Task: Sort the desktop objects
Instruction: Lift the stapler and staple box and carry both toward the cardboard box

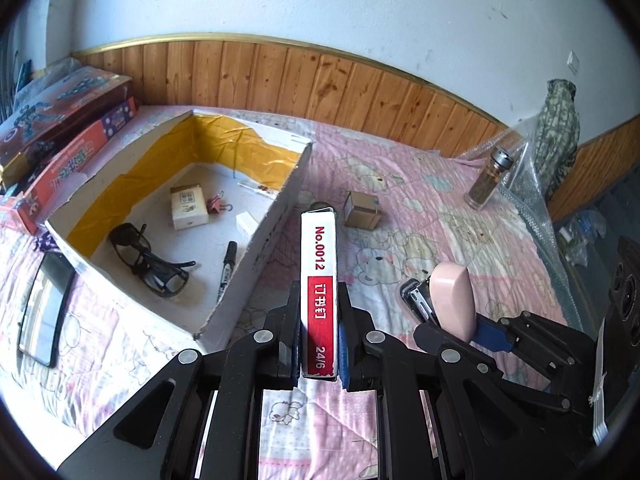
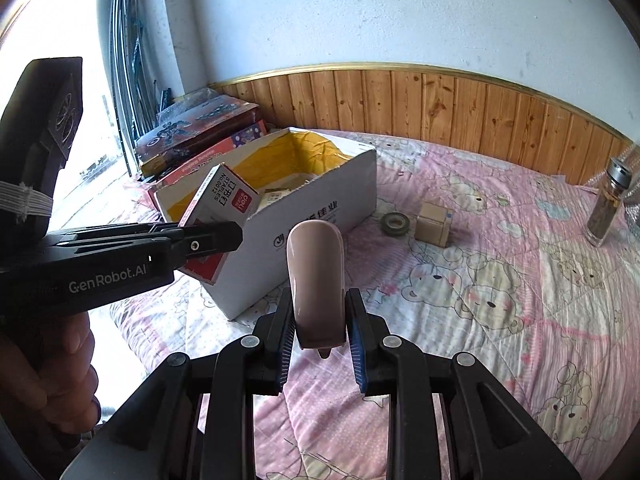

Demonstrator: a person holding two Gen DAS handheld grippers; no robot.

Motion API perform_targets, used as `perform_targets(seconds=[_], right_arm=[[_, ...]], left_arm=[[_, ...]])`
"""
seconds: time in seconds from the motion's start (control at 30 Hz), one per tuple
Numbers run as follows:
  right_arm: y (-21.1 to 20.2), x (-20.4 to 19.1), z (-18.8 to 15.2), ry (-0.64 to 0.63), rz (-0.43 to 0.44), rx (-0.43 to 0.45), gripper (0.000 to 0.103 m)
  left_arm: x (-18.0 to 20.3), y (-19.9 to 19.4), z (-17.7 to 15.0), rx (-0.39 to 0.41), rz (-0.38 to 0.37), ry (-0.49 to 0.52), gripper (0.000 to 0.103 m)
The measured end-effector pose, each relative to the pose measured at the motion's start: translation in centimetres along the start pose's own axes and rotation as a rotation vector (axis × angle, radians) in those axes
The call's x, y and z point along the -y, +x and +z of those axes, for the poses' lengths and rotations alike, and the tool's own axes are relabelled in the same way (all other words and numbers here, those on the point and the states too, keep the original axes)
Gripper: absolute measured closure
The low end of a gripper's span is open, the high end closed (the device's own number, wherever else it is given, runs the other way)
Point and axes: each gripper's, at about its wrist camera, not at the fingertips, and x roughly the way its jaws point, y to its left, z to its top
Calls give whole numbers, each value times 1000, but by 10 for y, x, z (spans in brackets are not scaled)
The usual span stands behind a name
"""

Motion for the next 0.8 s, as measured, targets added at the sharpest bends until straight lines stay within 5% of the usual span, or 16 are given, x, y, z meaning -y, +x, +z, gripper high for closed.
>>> perform_targets(seconds=[0.8], right_arm=[[31, -65, 62, -170, 97, 11, 77]], left_arm=[[-110, -25, 22, 24, -27, -237, 90]])
